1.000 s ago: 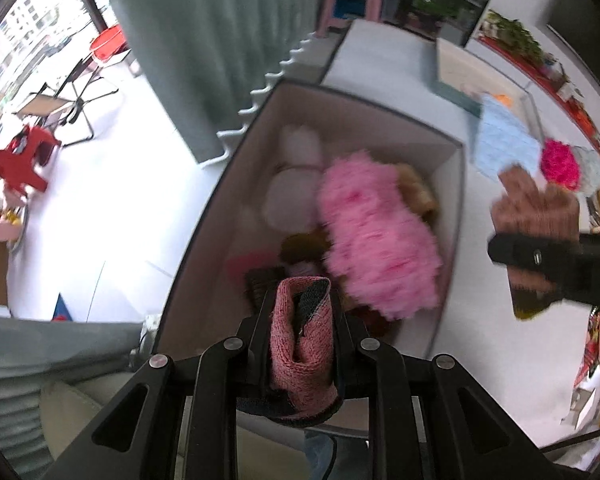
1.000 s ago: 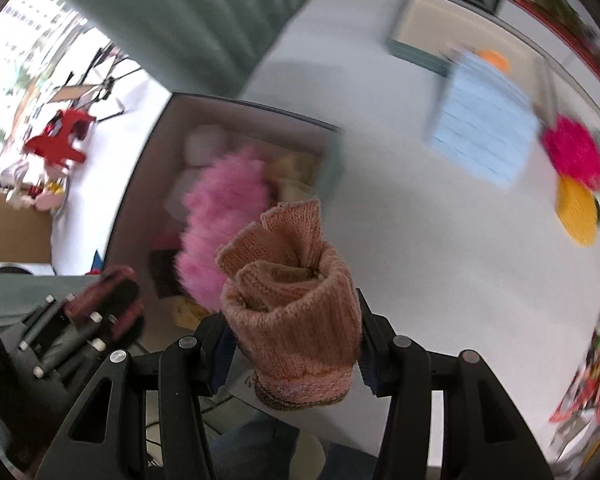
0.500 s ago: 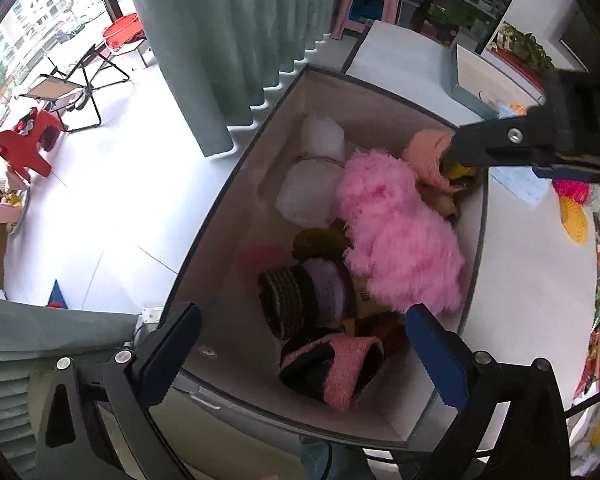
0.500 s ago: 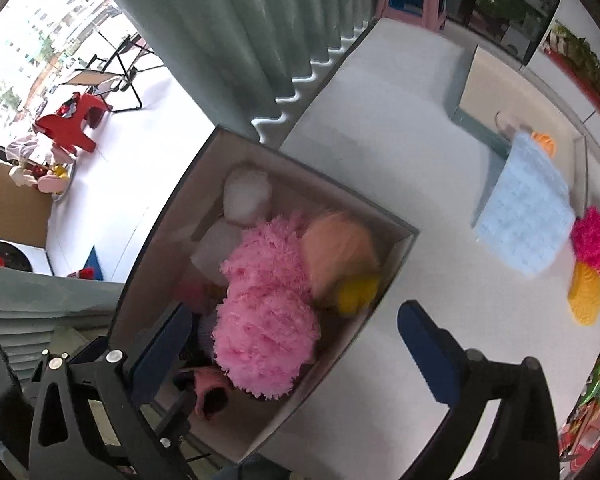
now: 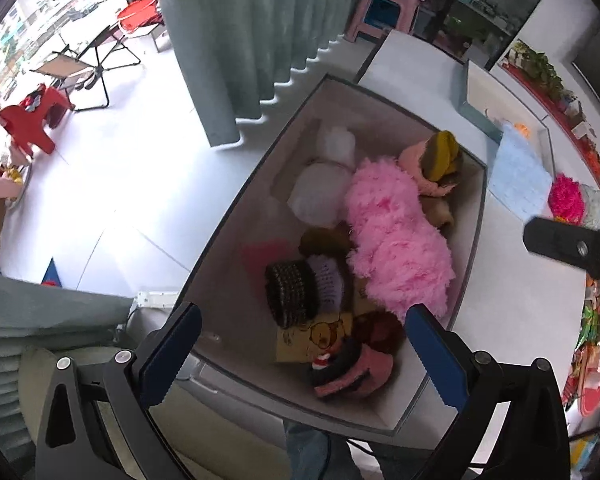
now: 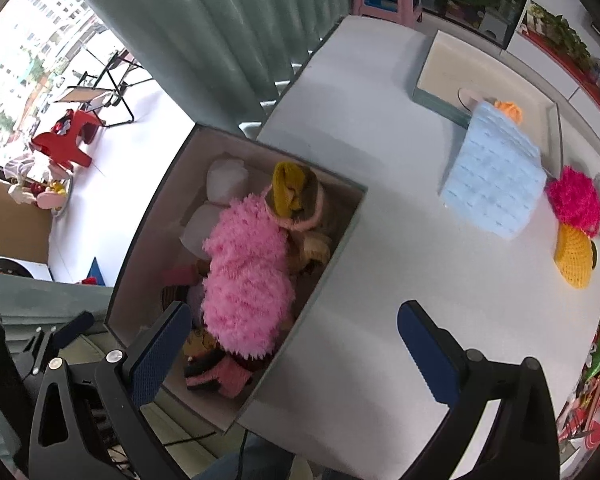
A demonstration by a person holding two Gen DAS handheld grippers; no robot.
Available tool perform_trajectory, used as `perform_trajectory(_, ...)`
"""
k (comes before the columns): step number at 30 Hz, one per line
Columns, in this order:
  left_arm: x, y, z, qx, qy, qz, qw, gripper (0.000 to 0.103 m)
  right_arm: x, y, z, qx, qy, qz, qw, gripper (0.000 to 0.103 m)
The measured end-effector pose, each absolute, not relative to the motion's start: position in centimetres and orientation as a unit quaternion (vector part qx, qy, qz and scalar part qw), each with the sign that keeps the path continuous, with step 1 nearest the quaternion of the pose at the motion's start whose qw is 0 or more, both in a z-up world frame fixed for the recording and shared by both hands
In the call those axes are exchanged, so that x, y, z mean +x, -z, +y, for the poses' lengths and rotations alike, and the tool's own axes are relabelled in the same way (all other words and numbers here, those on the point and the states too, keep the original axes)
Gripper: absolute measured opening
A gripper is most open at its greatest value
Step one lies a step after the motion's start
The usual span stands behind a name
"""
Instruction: Organize soft objects
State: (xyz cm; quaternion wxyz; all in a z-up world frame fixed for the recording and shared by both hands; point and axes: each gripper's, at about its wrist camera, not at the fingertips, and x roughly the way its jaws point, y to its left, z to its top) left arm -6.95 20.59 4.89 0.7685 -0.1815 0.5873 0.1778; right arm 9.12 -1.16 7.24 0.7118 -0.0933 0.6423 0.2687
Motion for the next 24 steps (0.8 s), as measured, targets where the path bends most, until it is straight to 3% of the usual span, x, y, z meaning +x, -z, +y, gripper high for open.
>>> perform_trajectory(24, -6.3, -5.4, 21.3, -0.123, -0.163, 0.591, 0.780, 0.103, 7.5, -7.1, 2.1, -0.132, -0.274, 0.652, 0.695, 0.103)
